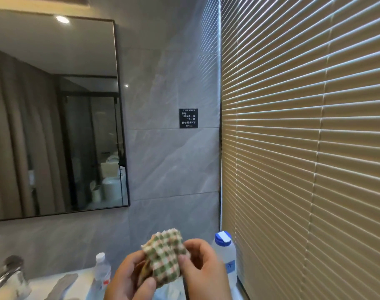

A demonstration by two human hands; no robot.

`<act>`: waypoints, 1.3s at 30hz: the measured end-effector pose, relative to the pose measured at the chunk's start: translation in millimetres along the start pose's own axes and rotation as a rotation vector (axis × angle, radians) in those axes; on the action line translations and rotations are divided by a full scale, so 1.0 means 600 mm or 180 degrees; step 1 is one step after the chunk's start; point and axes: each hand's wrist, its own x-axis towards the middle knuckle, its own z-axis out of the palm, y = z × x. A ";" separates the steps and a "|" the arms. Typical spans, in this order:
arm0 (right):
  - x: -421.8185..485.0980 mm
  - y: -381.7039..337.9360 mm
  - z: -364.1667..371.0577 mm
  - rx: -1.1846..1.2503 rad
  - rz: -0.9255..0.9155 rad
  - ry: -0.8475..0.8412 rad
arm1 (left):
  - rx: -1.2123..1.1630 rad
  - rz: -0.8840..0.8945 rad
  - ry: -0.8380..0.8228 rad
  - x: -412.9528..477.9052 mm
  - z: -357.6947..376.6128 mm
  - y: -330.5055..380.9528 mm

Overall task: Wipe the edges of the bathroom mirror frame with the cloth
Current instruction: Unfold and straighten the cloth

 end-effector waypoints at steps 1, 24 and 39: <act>-0.002 -0.009 -0.001 -0.0013 -0.0182 0.0034 | -0.0089 0.0052 0.0107 -0.005 -0.002 -0.005; -0.003 -0.154 -0.056 0.0008 -0.1521 -0.0163 | 0.0033 -0.0275 -0.1224 0.009 0.021 0.107; -0.044 -0.086 -0.047 -0.0097 -0.1646 -0.0187 | -0.1647 -0.1972 0.0046 0.024 0.024 0.136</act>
